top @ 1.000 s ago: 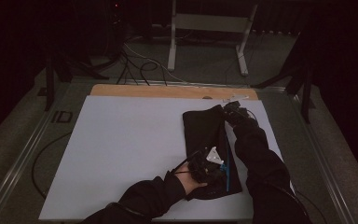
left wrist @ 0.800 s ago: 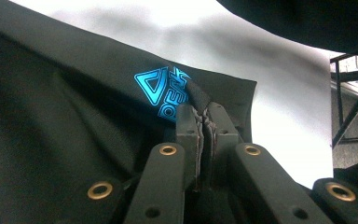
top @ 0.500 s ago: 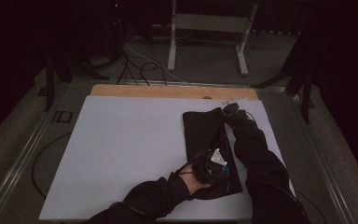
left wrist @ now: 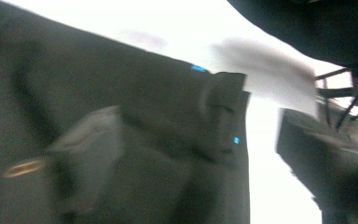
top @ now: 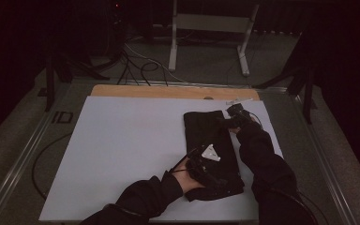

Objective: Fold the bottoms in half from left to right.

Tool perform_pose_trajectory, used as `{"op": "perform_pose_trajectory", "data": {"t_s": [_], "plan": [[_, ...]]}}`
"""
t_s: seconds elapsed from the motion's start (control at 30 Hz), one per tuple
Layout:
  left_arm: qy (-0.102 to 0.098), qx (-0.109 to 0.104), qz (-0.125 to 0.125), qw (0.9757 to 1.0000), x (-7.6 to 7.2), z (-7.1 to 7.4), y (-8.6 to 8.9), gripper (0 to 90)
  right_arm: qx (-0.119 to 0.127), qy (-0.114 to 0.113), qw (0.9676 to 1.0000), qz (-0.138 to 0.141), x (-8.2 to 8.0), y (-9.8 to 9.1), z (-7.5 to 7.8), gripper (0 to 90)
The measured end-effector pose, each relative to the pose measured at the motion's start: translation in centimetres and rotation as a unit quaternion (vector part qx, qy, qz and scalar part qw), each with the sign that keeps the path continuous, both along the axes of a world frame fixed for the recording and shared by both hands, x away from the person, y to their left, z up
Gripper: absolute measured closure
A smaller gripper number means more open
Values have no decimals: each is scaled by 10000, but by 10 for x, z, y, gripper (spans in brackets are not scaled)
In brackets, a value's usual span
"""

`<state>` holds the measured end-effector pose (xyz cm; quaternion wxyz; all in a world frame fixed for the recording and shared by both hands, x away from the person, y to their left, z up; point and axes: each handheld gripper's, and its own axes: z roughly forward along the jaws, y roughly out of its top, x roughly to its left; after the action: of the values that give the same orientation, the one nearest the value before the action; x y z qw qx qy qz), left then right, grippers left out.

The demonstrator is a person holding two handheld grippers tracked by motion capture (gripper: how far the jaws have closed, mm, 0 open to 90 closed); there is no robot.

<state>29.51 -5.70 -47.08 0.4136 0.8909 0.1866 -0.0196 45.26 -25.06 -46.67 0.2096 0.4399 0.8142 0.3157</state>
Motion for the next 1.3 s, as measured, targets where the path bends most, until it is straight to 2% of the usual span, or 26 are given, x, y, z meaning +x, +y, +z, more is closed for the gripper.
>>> {"op": "perform_pose_trajectory", "data": {"t_s": [0.07, 0.2, 0.27, 0.53, 0.67, 0.77, 0.87, 0.9, 0.93, 0.97, 1.0, 1.2, 1.27, 1.3], "plan": [[-81, -21, -13, 10000, 0, 2, 5, 44, 50, 73, 9999, 143, -6, 0, 2, 144], [-179, -99, 51, 9998, -1, 7, 16, 4, 203, 89, 9995, 242, -19, 0, 6, 103], [-212, -140, 107, 9996, -1, 9, 22, 1, 306, 63, 9990, 322, -27, -1, 9, 101], [-309, -443, 337, 9980, -1, 16, 51, 0, 330, -129, 9979, 540, -65, 0, 24, 96], [-540, -549, 466, 9959, -3, 19, 74, 1, 357, -229, 9970, 649, -95, -1, 31, 95], [-704, -599, 616, 9938, -5, 20, 92, 1, 365, -305, 9971, 597, -118, -4, 33, 100], [-834, -655, 736, 9916, -10, 19, 114, 0, 455, -192, 9972, 568, -139, -10, 33, 126], [-834, -655, 736, 9916, -10, 19, 114, 1, 455, -192, 9972, 568, -139, -10, 33, 126], [-831, -668, 849, 9907, -12, 18, 127, 1, 446, -150, 9976, 505, -146, -12, 32, 132], [-806, -675, 916, 9902, -13, 18, 132, 1, 508, -45, 9980, 381, -157, -15, 29, 134], [-786, -693, 963, 9898, -15, 17, 138, 1, 545, 2, 9978, 376, -161, -16, 28, 134], [-804, -705, 1295, 9858, -28, 9, 171, 1, 419, 361, 9984, 104, -191, -21, 12, 140], [-733, -826, 1401, 9840, -32, 4, 181, 1, 523, 454, 9976, -11, -199, -25, 7, 199], [-727, -807, 1438, 9836, -32, 3, 183, 1, 534, 497, 9973, -27, -202, -28, 4, 223]]}}
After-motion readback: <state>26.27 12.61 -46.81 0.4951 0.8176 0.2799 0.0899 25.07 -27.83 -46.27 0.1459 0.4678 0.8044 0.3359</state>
